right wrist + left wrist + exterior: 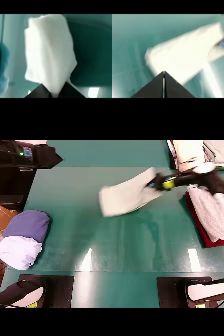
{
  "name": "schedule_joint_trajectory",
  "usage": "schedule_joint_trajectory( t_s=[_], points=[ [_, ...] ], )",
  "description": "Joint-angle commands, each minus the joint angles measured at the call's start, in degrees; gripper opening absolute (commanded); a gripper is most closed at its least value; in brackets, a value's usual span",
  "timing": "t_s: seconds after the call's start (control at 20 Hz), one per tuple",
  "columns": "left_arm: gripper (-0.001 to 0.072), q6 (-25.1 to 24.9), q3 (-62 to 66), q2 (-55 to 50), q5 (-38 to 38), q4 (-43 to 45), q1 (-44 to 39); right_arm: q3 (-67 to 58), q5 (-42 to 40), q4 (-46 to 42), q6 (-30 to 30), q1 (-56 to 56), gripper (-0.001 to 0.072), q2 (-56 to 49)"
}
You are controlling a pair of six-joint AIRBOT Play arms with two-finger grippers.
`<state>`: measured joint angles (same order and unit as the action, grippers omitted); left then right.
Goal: Fold the shirts.
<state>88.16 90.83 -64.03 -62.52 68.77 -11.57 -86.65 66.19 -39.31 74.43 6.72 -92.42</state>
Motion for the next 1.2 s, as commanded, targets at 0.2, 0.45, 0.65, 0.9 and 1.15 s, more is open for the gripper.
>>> schedule_joint_trajectory(
  t_s=[0.2, 0.45, 0.65, 0.9, 1.15],
  points=[
    [0.0027, 0.0, 0.0, 0.0, 4.7, -0.1, -6.0, -0.1, -0.2, 0.1, 0.3, -29.7, 0.0021, 7.5],
    [0.0027, 0.6, 0.0, 0.0, 4.6, -0.4, -6.1, -0.1, -2.6, 0.3, 0.2, -37.9, 0.0021, 5.8],
    [0.0028, 2.1, 0.0, 0.0, 4.6, -0.4, -6.1, -0.2, -7.6, 0.9, -1.3, -38.1, 0.0021, 6.3],
    [0.0027, 2.1, 0.0, 0.0, 4.6, -0.5, -6.1, -0.2, -12.0, 2.3, -3.2, -37.9, 0.0021, 9.7],
    [0.0028, 2.1, 0.0, 0.0, 4.6, -0.5, -6.1, -0.2, -13.1, 2.3, -4.5, -37.9, 0.002, 14.8]
  ],
)
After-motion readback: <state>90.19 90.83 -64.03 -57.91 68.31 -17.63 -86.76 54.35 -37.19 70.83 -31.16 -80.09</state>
